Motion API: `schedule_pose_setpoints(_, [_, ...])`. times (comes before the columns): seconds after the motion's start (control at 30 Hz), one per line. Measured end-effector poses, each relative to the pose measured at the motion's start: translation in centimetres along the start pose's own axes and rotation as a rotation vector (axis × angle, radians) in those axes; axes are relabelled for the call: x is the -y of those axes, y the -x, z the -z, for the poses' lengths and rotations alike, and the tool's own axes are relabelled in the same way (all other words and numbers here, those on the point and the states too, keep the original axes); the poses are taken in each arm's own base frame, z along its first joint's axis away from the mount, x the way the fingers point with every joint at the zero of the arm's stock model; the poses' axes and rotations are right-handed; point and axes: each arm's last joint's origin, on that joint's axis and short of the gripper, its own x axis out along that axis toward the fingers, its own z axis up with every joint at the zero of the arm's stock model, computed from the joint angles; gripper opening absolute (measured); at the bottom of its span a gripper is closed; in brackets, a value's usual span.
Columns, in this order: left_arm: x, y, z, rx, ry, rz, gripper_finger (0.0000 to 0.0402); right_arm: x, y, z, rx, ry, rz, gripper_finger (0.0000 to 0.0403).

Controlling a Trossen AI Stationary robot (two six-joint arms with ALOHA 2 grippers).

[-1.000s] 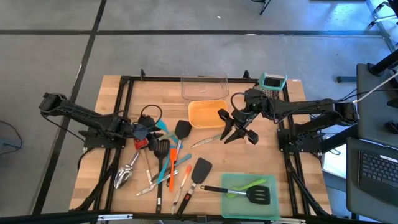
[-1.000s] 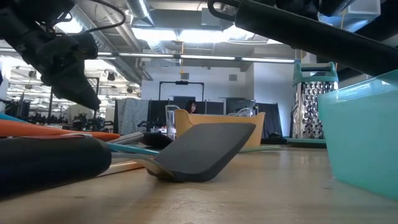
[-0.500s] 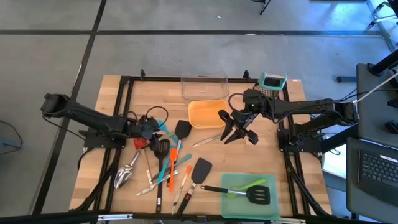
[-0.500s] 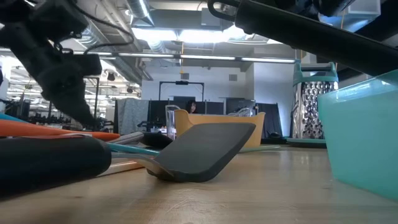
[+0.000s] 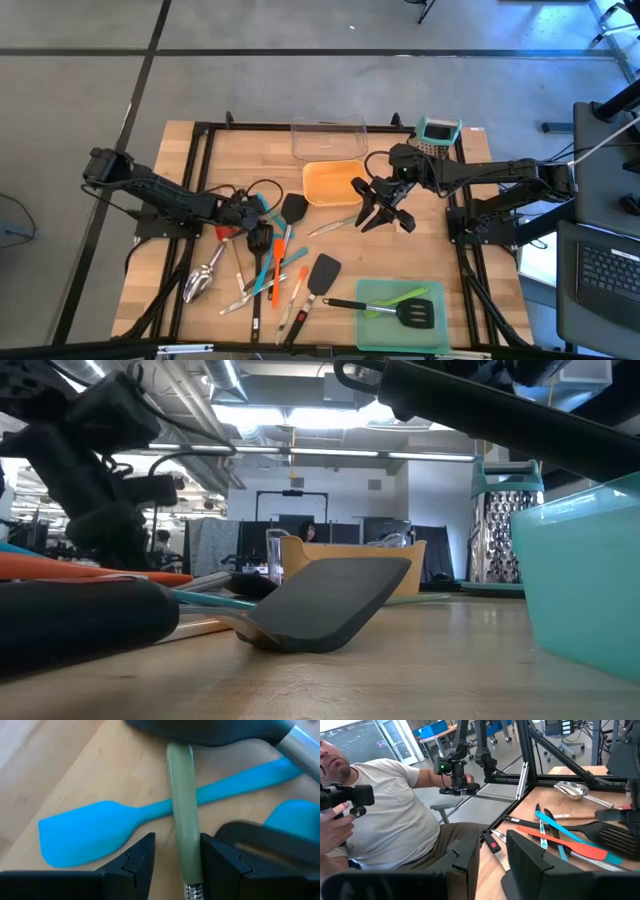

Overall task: Pick & Place Kitchen Items
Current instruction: Put the left green knife into the transparent bin

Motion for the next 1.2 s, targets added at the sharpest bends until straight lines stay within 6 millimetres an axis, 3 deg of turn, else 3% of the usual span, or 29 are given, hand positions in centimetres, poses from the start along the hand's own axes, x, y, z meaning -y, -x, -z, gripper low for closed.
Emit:
schedule_pose_setpoints(0.33, [0.1,-0.7,0.3,-0.028,0.01,-0.029,0.0138,0.0,0.0,0.0,-0.001,-0.001,0.0,0.0099])
schedule_pose_setpoints(0.57, [-0.1,-0.7,0.6,-0.063,0.051,-0.053,0.0047,0.0,0.0,0.1,-0.003,-0.004,0.0,0.0099])
schedule_pose_setpoints(0.77, [0.0,-0.5,0.3,-0.07,0.05,-0.049,0.0045,0.0,0.0,0.3,-0.021,-0.028,0.001,0.0099])
schedule_pose_setpoints(1.2, [0.9,2.4,-3.2,-0.19,-0.029,-0.134,0.0045,0.0,0.0,0.6,-0.038,-0.052,0.003,0.0099])
